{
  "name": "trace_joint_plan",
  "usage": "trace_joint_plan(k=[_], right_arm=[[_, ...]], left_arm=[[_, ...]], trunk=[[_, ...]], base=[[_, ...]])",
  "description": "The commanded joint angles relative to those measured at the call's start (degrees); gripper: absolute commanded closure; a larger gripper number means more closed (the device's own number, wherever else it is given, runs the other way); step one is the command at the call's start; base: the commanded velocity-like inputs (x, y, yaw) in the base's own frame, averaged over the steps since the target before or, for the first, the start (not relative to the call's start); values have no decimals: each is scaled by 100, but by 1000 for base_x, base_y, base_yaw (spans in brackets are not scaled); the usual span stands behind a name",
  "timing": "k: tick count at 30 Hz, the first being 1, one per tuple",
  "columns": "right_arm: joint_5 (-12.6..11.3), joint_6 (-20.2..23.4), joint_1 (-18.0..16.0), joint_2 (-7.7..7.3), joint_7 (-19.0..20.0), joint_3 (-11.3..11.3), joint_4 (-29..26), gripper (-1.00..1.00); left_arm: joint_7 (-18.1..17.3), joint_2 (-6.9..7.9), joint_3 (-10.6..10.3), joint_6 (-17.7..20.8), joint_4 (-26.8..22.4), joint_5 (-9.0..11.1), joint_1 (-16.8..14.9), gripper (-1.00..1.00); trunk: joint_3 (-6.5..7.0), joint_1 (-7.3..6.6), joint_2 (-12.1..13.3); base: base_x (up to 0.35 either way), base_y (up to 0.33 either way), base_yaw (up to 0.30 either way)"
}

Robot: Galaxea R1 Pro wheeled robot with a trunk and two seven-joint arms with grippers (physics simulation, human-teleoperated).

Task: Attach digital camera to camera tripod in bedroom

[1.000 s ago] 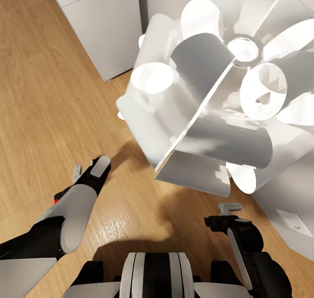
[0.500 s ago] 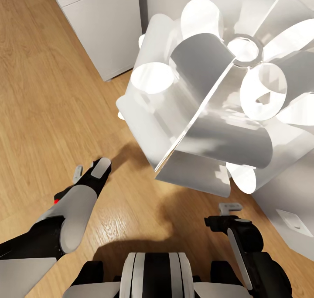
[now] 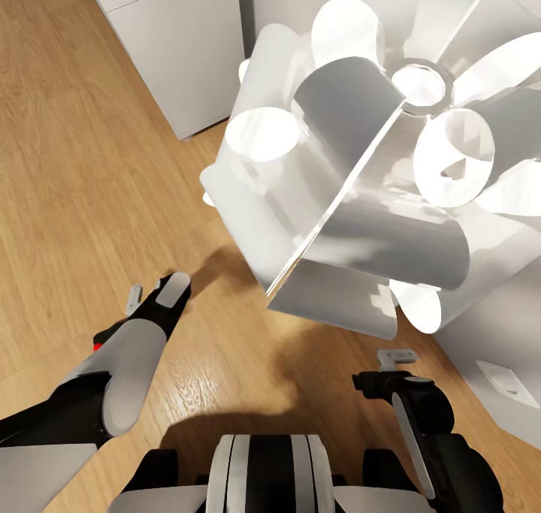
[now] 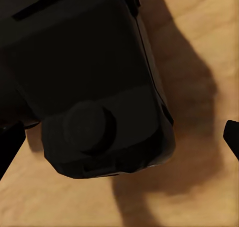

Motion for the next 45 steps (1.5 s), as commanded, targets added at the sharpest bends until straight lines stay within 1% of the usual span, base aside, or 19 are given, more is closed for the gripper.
trace_joint_plan(k=[1,12,13,37,38,45], right_arm=[[29,27,-2,1,2,3,-5,-100],[29,28,-2,1,1,3,-5,-100],[29,27,-2,0,1,3,-5,-100],[29,28,4,0,2,3,-5,-100],[28,26,13,0,-2,8,-5,-100],[29,24,15,0,-5,10,-5,-100]], left_arm=[[0,-3,19,-23,-7,13,-1,-100],[-31,18,26,-23,-5,29,4,-100],[-32,19,26,-23,-5,29,5,100],[-37,23,25,-17,-5,25,53,100],[17,23,-10,-7,-100,2,162,100],[54,17,-23,-6,-115,-2,189,100]], trunk=[[-3,-1,-1],[-3,-1,-1],[-3,-1,-1],[-3,-1,-1],[-3,-1,-1],[-3,-1,-1]], base=[[0,0,0],[0,0,0],[0,0,0],[0,0,0],[0,0,0],[0,0,0]])
